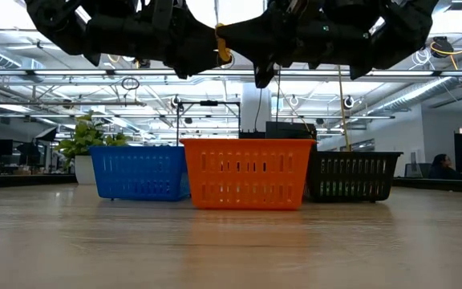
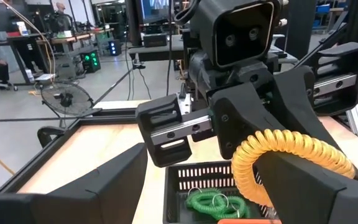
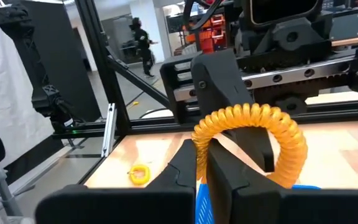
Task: Sort spring keychains
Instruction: Put the yellow spring keychain into the orange bin
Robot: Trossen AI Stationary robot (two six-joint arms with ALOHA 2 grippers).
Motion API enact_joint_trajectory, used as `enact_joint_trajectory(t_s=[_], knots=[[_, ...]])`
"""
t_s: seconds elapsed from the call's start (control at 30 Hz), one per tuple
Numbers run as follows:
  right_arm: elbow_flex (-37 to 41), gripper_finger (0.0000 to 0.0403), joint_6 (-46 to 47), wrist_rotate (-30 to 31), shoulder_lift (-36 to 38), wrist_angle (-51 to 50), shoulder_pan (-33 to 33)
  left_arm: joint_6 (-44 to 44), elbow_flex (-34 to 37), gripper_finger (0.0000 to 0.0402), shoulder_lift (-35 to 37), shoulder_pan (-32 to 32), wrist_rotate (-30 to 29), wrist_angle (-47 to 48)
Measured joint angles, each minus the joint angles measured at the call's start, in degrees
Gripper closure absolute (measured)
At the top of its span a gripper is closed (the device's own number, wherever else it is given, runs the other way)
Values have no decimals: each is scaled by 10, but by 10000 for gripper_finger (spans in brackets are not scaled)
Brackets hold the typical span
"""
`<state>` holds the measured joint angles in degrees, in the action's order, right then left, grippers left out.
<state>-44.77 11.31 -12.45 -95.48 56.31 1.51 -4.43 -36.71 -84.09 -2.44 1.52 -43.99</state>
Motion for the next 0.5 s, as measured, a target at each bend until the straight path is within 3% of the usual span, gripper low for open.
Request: enact_joint_trajectory(t_s=[0.1,0.2,0.5], knots=[[0,399,0,-4,0,0,1,-7,0,104,0,5,0,-1],[0,399,0,-13,0,0,1,-28,0,143,0,14,5,-1],[0,399,0,-13,0,0,1,-59,0,366,0,33,35,-2]])
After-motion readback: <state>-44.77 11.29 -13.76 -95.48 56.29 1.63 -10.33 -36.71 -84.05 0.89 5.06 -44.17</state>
